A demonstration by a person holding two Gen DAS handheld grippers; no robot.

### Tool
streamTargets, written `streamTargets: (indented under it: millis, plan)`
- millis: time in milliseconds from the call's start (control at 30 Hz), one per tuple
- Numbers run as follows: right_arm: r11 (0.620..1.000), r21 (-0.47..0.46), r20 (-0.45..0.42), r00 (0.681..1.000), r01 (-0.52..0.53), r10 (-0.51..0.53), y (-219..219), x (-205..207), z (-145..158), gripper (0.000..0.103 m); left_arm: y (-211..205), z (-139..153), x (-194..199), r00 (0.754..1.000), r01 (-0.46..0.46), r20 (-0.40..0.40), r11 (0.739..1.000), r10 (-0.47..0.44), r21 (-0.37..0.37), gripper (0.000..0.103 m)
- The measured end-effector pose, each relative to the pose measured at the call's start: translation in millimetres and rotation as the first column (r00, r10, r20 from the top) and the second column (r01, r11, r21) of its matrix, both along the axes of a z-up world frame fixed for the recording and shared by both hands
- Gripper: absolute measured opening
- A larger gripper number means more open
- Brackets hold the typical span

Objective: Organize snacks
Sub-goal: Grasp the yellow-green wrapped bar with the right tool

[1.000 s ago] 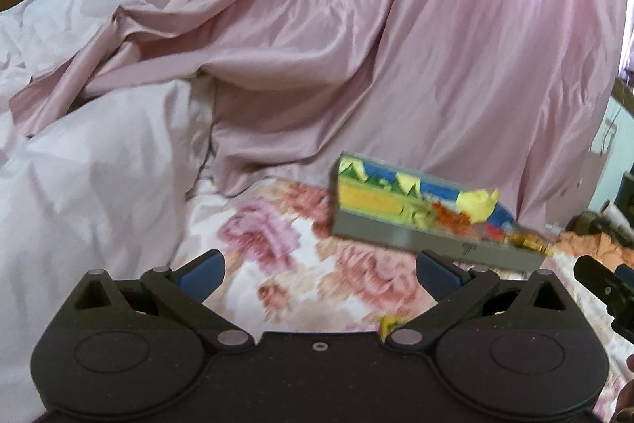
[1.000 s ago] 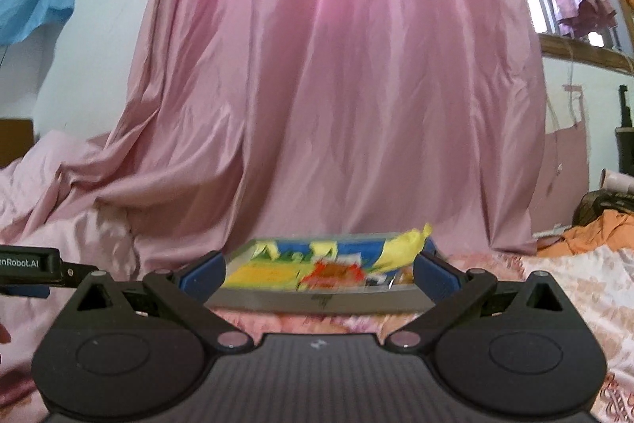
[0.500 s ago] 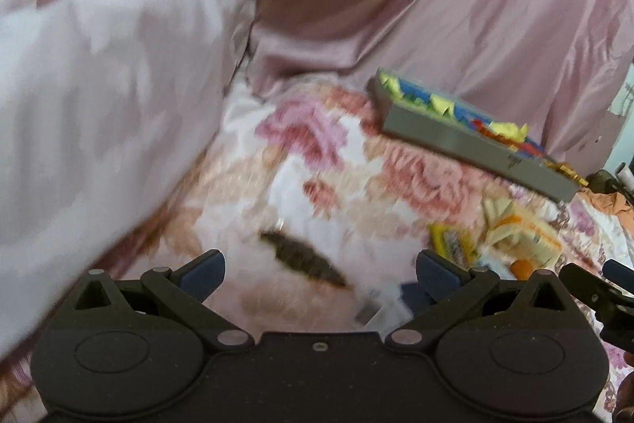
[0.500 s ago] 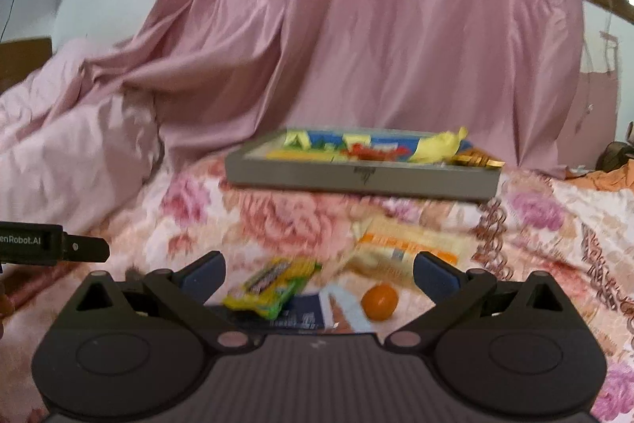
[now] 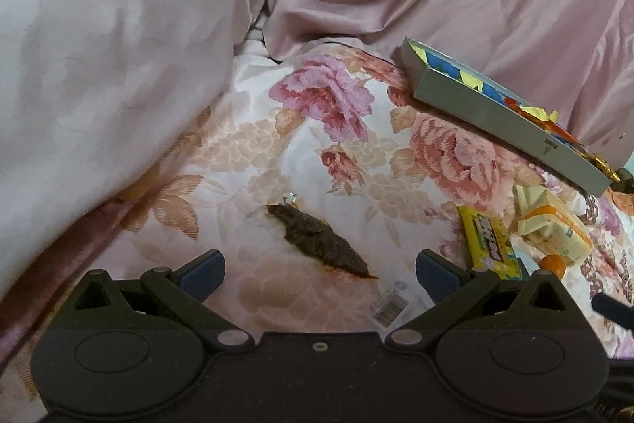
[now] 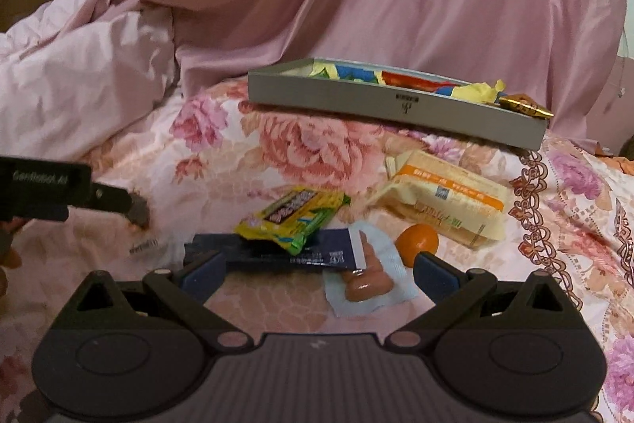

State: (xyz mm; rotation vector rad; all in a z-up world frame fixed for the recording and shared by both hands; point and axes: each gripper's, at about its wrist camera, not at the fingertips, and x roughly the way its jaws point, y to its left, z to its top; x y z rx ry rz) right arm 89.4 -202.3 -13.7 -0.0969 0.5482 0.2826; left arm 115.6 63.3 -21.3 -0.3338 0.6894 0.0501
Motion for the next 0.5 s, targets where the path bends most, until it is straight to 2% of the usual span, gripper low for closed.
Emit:
streamTargets:
  millis: [133,233,500]
  plan:
    - [1.000,-0.030,-0.020,1.000,-0.007,0.006,7.8,7.1,-3.5,0.103,7.7,-1.7,18.2,0.999,-0.009,-0.046,0.997,0.006,-0.070,0.102]
    - [0.998,-0.053,-0.018,0.999,-0.029,0.029,15.8,14.2,-2.1,0.103,15.0,-0.4,25.8,0.999,-0.022,-0.046,0.994,0.017,-0.106,0.102]
    - [0.995,-0.091,-0.019,0.999,-0.047,0.046,38.8,55.1,1.2,0.103,24.0,-4.5,35.3,0.996,-0.035,-0.087,0.993,0.025,-0.114,0.102]
